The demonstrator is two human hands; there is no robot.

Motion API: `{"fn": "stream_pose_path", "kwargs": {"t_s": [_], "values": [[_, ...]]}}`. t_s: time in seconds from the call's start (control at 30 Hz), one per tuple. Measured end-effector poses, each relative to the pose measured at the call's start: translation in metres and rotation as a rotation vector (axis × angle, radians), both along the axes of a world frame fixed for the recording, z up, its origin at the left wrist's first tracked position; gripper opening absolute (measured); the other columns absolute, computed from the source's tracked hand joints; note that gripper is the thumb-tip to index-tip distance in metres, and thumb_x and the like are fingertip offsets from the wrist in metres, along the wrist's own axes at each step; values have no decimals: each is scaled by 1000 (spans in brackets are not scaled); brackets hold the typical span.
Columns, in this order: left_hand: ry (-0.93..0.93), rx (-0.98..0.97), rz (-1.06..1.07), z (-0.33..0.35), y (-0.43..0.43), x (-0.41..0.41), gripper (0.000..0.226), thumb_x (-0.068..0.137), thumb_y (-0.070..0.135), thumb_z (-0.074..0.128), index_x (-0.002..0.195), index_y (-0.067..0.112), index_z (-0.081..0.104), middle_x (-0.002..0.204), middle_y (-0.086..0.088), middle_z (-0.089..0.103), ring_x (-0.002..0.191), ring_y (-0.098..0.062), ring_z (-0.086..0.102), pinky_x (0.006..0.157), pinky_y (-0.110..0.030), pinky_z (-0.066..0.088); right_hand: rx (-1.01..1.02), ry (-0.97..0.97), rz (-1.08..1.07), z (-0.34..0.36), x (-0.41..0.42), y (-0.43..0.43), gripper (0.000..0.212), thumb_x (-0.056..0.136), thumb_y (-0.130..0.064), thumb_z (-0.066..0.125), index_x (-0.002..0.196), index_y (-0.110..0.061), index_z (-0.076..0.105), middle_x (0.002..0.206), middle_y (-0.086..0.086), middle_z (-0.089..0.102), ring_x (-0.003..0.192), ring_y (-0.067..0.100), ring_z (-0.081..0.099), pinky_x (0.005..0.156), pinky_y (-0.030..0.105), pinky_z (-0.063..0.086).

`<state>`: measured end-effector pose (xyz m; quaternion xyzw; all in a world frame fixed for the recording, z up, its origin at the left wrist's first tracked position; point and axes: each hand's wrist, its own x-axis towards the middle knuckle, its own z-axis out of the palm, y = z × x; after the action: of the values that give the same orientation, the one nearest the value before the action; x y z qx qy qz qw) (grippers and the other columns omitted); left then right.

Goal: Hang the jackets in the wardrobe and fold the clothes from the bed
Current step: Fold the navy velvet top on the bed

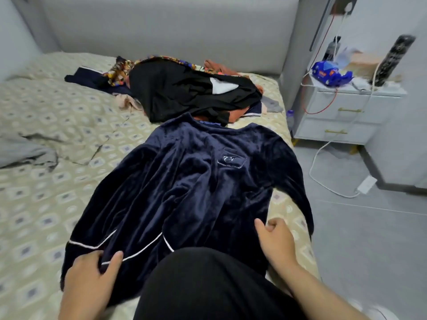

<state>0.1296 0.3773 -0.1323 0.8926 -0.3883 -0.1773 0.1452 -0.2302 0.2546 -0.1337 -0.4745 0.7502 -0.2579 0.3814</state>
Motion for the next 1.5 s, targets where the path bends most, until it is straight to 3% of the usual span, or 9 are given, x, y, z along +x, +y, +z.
{"fn": "stream_pose_path", "kwargs": {"t_s": [0.07, 0.2, 0.37, 0.53, 0.8, 1.13, 1.23, 1.4, 1.5], "values": [[68, 40, 8, 7, 11, -10, 37, 80, 61, 67, 84, 24, 62, 96, -10, 62, 95, -36, 61, 75, -41, 45, 154, -72, 105, 7, 1, 23, 43, 93, -53, 59, 77, -13, 57, 71, -5, 61, 64, 12, 57, 58, 28, 41], [268, -20, -90, 11, 23, -24, 18, 78, 25, 83, 83, 21, 65, 80, 2, 68, 86, -27, 66, 73, -40, 48, 208, -324, 245, 11, 2, 43, 27, 91, -33, 69, 117, -26, 67, 106, -12, 72, 101, 12, 67, 85, 28, 51], [901, -129, 226, 31, 33, -21, 15, 87, 1, 66, 101, 4, 69, 86, -25, 73, 83, -45, 69, 77, -53, 56, 65, -384, -104, 26, -33, 37, 17, 95, -18, 65, 112, -20, 63, 96, 0, 71, 90, 23, 69, 80, 36, 56], [1095, 15, 236, 42, 40, -19, 32, 83, 20, 71, 110, 2, 70, 98, -25, 73, 87, -44, 71, 79, -53, 56, 202, 138, -27, 28, -69, 22, 38, 87, -24, 68, 118, -3, 60, 104, 15, 68, 95, 34, 65, 88, 39, 53], [1627, -525, 765, 34, -10, 1, 62, 87, 45, 66, 131, 3, 54, 119, -31, 64, 105, -41, 65, 90, -52, 49, -190, 471, 435, 45, 18, -13, 63, 90, -35, 57, 148, -17, 38, 156, 12, 34, 146, 29, 29, 117, 45, 28], [1281, -120, 280, 38, -73, -18, 49, 79, 45, 77, 110, 8, 74, 106, -16, 74, 100, -34, 71, 94, -44, 53, -220, 463, 786, 16, 76, -43, 60, 100, -48, 45, 153, -22, 35, 162, 5, 26, 151, 22, 17, 124, 41, 12], [1172, -37, 222, 37, -88, -19, 50, 74, 44, 81, 108, 8, 75, 101, -16, 75, 92, -34, 73, 93, -45, 55, -404, 372, 510, 13, 54, -56, 42, 99, -30, 51, 134, -8, 57, 142, 12, 51, 136, 30, 43, 115, 40, 31], [1302, -712, 631, 28, -147, 15, 25, 98, 17, 57, 122, 8, 59, 99, -6, 62, 86, -18, 65, 51, -23, 54, -117, 356, 84, 18, -11, -104, 30, 98, -23, 47, 112, -3, 65, 119, 26, 62, 108, 41, 56, 93, 44, 43], [1144, -352, 486, 24, -173, 12, 36, 91, 42, 65, 109, 11, 60, 100, -7, 62, 79, -18, 60, 64, -29, 51, 125, 88, -48, 22, -23, -123, 42, 101, -33, 44, 101, 4, 65, 111, 23, 64, 92, 33, 56, 82, 37, 40]]}}
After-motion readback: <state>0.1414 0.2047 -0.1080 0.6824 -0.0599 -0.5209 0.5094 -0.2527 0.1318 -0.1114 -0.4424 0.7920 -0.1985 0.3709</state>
